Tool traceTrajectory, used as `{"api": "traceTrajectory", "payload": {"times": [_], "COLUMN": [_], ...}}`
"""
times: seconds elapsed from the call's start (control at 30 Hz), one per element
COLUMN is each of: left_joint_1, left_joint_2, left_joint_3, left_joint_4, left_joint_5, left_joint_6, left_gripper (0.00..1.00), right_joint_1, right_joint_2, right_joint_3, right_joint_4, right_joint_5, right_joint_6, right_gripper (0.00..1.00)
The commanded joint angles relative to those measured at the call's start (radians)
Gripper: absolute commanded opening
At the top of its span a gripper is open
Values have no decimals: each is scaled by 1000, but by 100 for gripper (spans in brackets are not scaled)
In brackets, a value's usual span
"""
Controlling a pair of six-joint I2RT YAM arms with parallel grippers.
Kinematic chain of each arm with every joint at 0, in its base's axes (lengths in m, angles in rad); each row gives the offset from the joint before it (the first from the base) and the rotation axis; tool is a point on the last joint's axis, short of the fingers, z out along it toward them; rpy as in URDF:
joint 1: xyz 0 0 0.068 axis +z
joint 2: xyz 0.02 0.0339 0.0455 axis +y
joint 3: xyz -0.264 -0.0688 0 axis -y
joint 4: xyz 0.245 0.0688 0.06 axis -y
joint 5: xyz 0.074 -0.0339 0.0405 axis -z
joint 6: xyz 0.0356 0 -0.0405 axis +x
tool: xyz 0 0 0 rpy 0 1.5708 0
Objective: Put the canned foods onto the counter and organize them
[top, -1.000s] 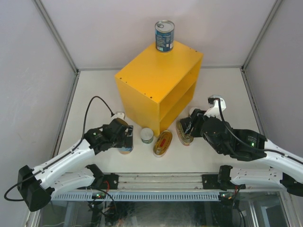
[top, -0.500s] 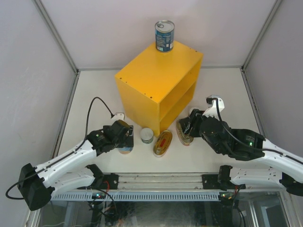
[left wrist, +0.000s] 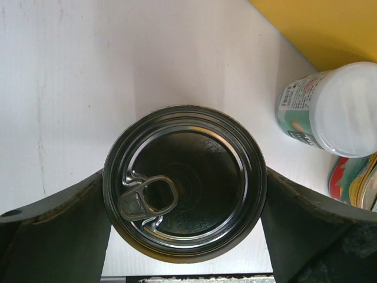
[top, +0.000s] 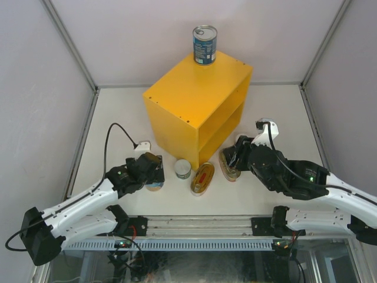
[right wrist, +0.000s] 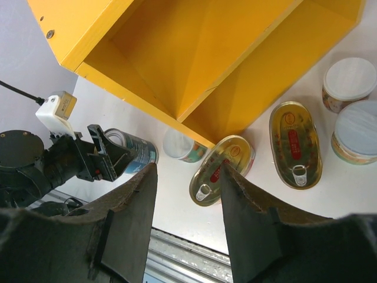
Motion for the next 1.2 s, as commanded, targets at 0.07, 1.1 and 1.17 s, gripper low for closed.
{"api": "traceTrajectory", "payload": {"times": [0.07,1.1,1.17], "left_joint_1": [-6,-59,-59], "left_joint_2": [-35,-223,-218], "left_joint_3": [-38,313,373], "left_joint_4": [69,-57,-80], "left_joint_5": [-50,-172,-183], "left_joint_6": [-29,128,148], "left_gripper": [73,0,0], "right_joint_1": [-15,-77,-81], "right_joint_2": [9,5,4], "right_joint_3": [-1,0,-1], "right_joint_4": [31,82,91], "right_joint_5": [-26,-112,-116], "right_joint_6": [-22,-103,-105], "right_gripper": [47,46,46]}}
